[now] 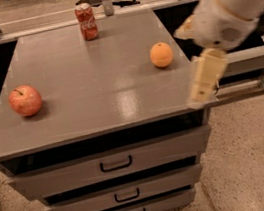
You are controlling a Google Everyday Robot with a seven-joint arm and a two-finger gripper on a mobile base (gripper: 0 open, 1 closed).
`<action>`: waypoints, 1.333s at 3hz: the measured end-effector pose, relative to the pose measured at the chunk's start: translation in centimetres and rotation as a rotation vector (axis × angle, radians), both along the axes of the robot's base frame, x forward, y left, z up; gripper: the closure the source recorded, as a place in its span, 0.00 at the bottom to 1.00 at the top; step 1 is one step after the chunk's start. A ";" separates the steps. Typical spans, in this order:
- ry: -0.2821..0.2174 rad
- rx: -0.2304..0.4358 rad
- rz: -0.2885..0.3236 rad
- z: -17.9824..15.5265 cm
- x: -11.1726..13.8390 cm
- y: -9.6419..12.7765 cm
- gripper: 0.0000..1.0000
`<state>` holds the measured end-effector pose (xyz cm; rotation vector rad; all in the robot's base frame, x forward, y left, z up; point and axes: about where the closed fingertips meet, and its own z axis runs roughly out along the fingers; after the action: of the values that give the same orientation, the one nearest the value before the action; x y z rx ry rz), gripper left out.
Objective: Pick apple
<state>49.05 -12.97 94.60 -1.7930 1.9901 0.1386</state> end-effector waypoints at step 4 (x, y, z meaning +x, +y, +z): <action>-0.017 0.271 0.168 -5.0 9.3 17.9 0.00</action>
Offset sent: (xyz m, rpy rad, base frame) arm 0.0245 0.0648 -0.0055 0.0817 -0.0129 0.1012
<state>58.39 4.90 89.56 -1.7728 1.7136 0.4230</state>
